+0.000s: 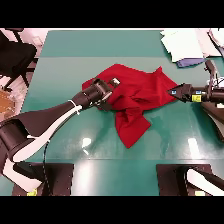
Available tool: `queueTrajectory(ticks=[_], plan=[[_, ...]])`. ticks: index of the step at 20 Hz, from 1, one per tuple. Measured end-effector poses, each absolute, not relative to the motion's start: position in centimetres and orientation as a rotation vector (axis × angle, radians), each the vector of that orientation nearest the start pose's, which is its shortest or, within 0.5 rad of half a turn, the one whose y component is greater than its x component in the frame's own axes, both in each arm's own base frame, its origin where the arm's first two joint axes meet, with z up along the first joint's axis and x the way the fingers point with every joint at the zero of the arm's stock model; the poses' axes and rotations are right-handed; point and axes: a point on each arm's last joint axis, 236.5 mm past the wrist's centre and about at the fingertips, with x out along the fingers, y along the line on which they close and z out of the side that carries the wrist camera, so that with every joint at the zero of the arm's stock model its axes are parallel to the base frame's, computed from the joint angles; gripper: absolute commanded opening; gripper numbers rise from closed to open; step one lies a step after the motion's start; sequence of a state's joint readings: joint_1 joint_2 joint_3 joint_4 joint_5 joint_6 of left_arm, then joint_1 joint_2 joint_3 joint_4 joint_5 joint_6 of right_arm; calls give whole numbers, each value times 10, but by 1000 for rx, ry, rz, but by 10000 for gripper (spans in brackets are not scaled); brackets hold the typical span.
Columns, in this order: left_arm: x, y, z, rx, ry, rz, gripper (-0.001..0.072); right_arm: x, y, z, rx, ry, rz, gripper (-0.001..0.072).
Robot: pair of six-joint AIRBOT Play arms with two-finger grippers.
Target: Fold the shirts.
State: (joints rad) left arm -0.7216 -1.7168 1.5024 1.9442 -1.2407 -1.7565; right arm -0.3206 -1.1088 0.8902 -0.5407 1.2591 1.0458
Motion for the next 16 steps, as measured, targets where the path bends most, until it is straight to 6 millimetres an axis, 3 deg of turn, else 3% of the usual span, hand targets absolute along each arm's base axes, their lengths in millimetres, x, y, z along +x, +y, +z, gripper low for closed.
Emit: queueTrajectory(ticks=[3,6,11,16], plan=[[397,-196,-19,670,1263,-132,23,353,80,77,705,984,564,365],[383,-158,5,556,1294,-11,23,356,65,78,724,968,529,364],[346,-107,-2,351,1343,141,23,356,46,80,742,945,486,363],[355,-58,-12,197,1317,251,23,346,39,76,712,982,455,363]])
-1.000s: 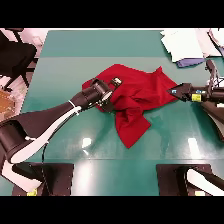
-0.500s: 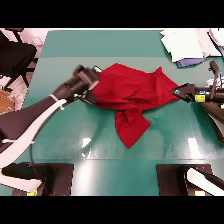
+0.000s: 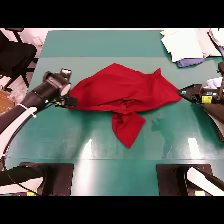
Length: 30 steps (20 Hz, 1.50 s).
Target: Fold the shirts.
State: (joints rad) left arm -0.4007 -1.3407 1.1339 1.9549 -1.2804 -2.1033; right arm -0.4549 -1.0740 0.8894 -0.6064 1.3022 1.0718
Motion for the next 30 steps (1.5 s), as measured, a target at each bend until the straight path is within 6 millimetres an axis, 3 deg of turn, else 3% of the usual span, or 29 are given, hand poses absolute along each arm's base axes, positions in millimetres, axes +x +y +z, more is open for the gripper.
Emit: queueTrajectory(ticks=[3,5,7,11,15,19,25,30], plan=[[362,-26,-15,106,1311,317,23,335,27,67,666,1032,372,363],[364,-17,-17,63,1317,312,23,333,15,60,640,1052,302,364],[368,-18,-19,34,1315,276,24,335,4,50,634,1068,247,366],[375,-25,-21,-8,1298,227,24,343,-10,11,676,1147,181,510],[377,-28,-21,3,1296,189,24,361,-36,-30,738,1190,101,510],[378,-28,-21,21,1295,167,24,390,-56,-53,779,1197,79,510],[381,-29,-21,29,1285,156,24,440,-49,-65,808,1202,153,508],[382,-29,-20,35,1280,155,24,453,-28,-75,839,1244,208,505]])
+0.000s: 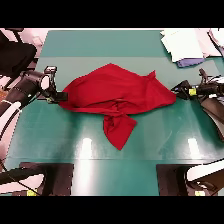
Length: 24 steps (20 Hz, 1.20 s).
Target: Fold the shirts.
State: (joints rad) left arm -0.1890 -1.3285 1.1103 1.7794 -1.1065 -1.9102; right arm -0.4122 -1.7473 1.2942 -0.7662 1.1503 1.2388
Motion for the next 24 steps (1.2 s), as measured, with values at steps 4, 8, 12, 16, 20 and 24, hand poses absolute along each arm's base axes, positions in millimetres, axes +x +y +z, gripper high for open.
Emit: queueTrajectory(ticks=[4,8,12,16,20,24], plan=[[385,-28,-20,39,1269,154,24,454,-7,-83,819,1283,244,425],[387,-29,-19,39,1257,151,24,452,16,-88,787,1319,282,127],[382,-27,-20,43,1279,158,23,452,25,-88,757,1324,300,19],[357,-26,-30,87,1389,134,22,452,11,-76,704,1296,282,18],[293,-70,-49,73,1634,-56,22,457,-17,-48,691,1212,235,18],[221,-131,-40,123,1853,-322,22,456,-48,-34,707,1159,181,18]])
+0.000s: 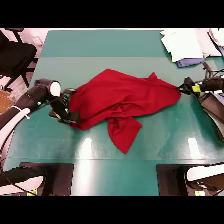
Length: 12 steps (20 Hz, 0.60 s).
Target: Fold the shirts.
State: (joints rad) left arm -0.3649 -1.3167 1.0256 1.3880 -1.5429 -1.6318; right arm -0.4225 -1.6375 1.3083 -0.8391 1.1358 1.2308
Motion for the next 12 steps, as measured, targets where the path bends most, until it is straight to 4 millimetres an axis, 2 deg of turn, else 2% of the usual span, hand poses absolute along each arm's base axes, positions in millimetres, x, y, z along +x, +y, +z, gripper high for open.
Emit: queueTrajectory(ticks=[4,6,7,9,10,12], plan=[[147,-173,-17,231,2048,-576,24,451,-64,-34,702,1156,150,18],[118,-195,-4,246,2103,-710,25,449,-67,-35,693,1162,143,18],[109,-204,1,239,2112,-761,25,448,-69,-36,688,1165,140,18],[112,-216,9,216,2079,-808,54,447,-71,-36,680,1165,138,18],[121,-222,15,187,2046,-823,54,447,-71,-37,676,1167,138,18],[151,-227,30,116,1954,-821,56,446,-71,-37,671,1169,141,18]])
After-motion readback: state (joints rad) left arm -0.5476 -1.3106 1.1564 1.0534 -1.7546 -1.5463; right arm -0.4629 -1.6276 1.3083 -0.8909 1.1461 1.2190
